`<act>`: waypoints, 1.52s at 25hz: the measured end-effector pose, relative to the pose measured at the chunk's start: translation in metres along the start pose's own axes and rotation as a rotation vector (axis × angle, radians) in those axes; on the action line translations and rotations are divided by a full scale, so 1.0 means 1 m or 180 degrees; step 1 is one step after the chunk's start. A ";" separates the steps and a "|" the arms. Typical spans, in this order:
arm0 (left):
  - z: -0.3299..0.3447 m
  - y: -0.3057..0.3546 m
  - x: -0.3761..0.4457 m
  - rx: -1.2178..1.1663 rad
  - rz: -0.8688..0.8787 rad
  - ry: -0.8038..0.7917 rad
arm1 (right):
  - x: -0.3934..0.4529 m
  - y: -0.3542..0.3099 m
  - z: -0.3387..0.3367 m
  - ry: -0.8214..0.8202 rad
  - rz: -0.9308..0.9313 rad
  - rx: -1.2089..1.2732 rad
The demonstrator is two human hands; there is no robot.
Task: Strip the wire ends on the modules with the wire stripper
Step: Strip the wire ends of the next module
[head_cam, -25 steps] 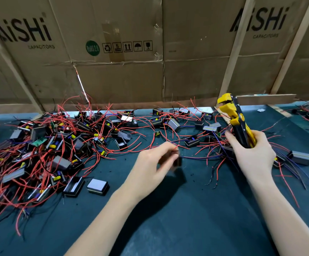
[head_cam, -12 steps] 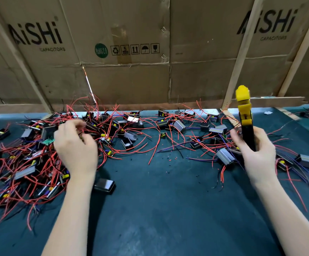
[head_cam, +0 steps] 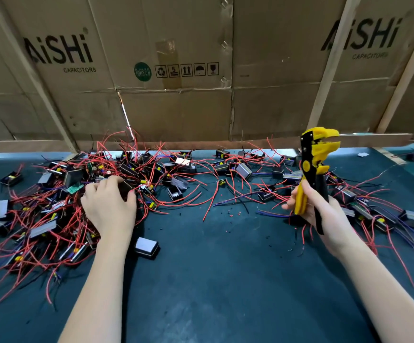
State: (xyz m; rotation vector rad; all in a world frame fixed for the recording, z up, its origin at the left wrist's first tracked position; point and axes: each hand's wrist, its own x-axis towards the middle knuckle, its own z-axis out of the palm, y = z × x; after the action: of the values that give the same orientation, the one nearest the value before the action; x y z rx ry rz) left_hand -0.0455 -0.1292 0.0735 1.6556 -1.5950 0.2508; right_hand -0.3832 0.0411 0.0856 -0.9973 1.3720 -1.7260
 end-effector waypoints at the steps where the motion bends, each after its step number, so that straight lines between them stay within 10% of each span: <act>1: -0.001 0.002 0.000 -0.0156 0.0010 0.0119 | 0.000 0.001 -0.001 0.0144 -0.0085 -0.0084; 8: -0.027 0.032 0.000 -0.2603 0.0313 0.0372 | -0.003 0.005 0.001 0.0125 -0.0340 -0.0504; 14: -0.034 0.082 -0.031 -0.4484 0.0167 -0.1964 | -0.006 0.006 0.004 -0.0227 -0.0399 -0.0589; 19: -0.020 0.093 -0.056 -0.3571 0.0787 -0.3504 | -0.009 0.007 0.006 -0.0327 -0.0397 -0.0670; 23: -0.018 0.089 -0.058 -0.2287 0.1207 -0.3271 | -0.009 0.006 0.005 -0.0335 -0.0488 -0.0783; 38: -0.006 0.099 -0.070 -0.3120 0.0950 -0.2734 | -0.002 0.018 -0.004 0.1534 -0.1686 -0.4316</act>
State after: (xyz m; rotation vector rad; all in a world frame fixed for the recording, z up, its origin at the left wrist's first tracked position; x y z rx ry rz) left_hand -0.1461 -0.0608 0.0725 0.7345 -2.0515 -1.0734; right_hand -0.3846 0.0413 0.0671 -1.8046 2.9420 -1.2276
